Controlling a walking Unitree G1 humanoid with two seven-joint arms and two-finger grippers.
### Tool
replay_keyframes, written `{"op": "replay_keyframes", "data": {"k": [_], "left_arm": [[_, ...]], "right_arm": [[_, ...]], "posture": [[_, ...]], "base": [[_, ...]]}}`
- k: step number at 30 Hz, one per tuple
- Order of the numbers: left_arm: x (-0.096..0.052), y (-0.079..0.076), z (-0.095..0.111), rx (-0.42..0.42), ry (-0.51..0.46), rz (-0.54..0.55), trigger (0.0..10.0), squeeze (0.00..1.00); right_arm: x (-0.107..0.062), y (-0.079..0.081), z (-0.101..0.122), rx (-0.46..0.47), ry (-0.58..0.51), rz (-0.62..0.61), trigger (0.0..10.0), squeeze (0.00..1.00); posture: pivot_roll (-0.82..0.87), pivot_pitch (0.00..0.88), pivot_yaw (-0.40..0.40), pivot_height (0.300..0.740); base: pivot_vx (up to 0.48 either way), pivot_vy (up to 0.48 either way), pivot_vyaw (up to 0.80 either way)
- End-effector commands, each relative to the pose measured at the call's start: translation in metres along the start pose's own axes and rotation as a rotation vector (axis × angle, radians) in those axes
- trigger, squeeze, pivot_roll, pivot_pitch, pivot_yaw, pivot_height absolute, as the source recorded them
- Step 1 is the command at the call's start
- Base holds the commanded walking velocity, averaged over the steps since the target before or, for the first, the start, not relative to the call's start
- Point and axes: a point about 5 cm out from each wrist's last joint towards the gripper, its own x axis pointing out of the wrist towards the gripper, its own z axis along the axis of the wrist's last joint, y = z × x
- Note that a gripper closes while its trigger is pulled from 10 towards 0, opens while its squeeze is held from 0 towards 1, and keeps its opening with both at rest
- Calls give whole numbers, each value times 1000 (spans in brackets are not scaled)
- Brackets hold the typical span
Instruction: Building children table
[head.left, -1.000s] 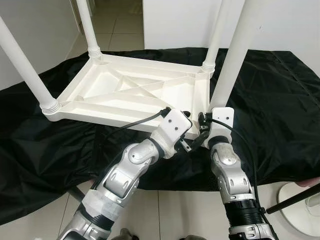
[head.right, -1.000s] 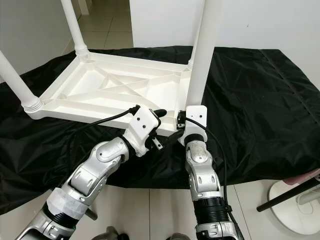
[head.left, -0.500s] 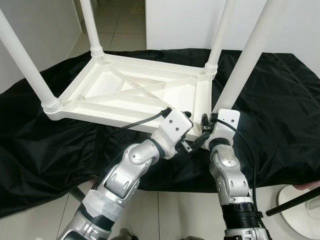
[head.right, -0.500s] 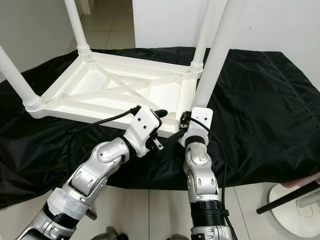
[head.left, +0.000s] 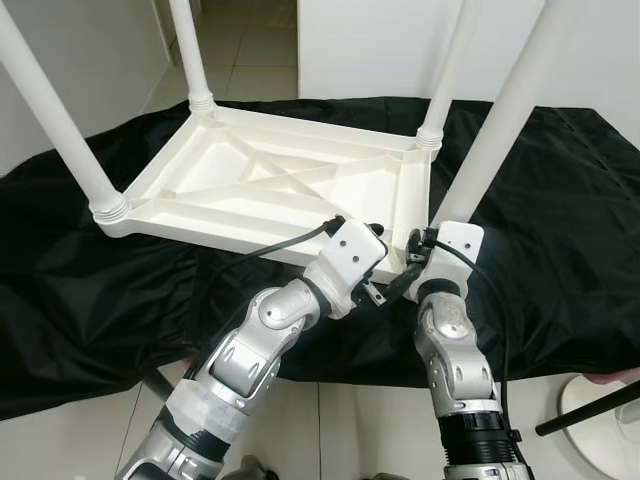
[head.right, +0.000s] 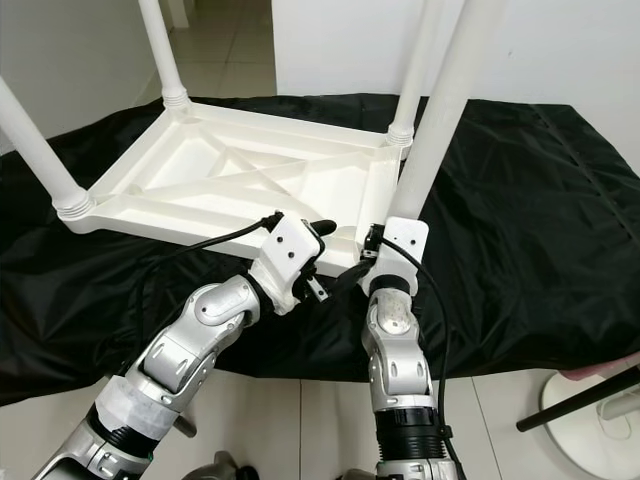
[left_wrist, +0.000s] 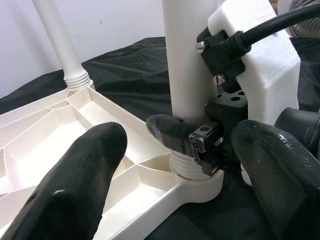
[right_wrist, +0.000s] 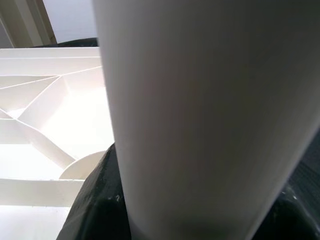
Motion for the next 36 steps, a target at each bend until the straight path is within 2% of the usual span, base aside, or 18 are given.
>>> {"op": "replay_keyframes", "data": {"k": [1, 3, 4, 5, 12, 13, 16, 17, 23, 26, 29, 30, 31, 33, 36], "left_arm": [[1, -1, 1, 17, 3, -38, 10000, 0], [1, -1, 1, 16, 3, -35, 10000, 0], [1, 0, 1, 15, 3, -33, 10000, 0], [1, 0, 1, 14, 3, -32, 10000, 0], [2, -1, 1, 12, 2, -37, 10000, 0], [3, -2, 1, 11, 3, -43, 10000, 0], [3, -5, 1, 12, 3, -54, 10000, 0], [4, -6, 2, 13, 1, -61, 10000, 0], [5, -7, 2, 13, -1, -64, 10000, 0], [6, -7, 3, 13, -3, -65, 10000, 0], [6, -7, 3, 13, -3, -65, 10000, 0], [6, -7, 3, 14, -5, -66, 10000, 0], [6, -7, 3, 14, -5, -66, 10000, 0], [6, -7, 3, 15, -7, -67, 10000, 0], [6, -7, 3, 15, -7, -67, 10000, 0]], "right_arm": [[-8, -3, -13, 23, 45, -27, 10000, 0], [-8, -2, -11, 20, 31, -27, 10000, 0], [-7, -2, -6, 49, -2, 3, 10000, 918], [-6, -2, 1, 65, -52, 41, 10000, 1000], [-2, -10, 13, 47, -136, 89, 10000, 1000], [0, -13, 14, 36, -141, 115, 10000, 0], [3, -17, 13, 19, -135, 147, 10000, 0], [7, -22, 12, -1, -130, 194, 10000, 0], [11, -25, 12, -17, -136, 272, 10000, 0], [16, -31, 9, -56, -120, 394, 10000, 0], [17, -33, 8, -72, -113, 444, 10000, 0], [18, -36, 6, -100, -103, 534, 10000, 0], [18, -36, 6, -100, -103, 534, 10000, 0], [21, -39, 5, -121, -96, 611, 10000, 0], [21, -39, 5, -121, -96, 611, 10000, 0]], "posture": [[-30, 0, 20, 740], [-30, 0, 20, 740], [-32, 0, 26, 740], [-34, 0, 27, 740], [-40, 2, 32, 740], [-43, 3, 33, 740], [-43, 3, 33, 740], [-46, 2, 36, 740], [-48, 1, 38, 740], [-50, 0, 39, 740], [-51, 0, 41, 740], [-51, 0, 41, 740], [-51, 0, 41, 740], [-51, 0, 41, 740], [-51, 0, 41, 740]], "base": [[0, 0, 0], [0, 0, 0], [0, 0, 0], [0, 0, 0], [0, 0, 0], [0, 0, 0], [0, 0, 0], [0, 0, 0], [0, 0, 0], [0, 0, 0], [0, 0, 0], [0, 0, 0], [0, 0, 0], [0, 0, 0], [0, 0, 0]]}}
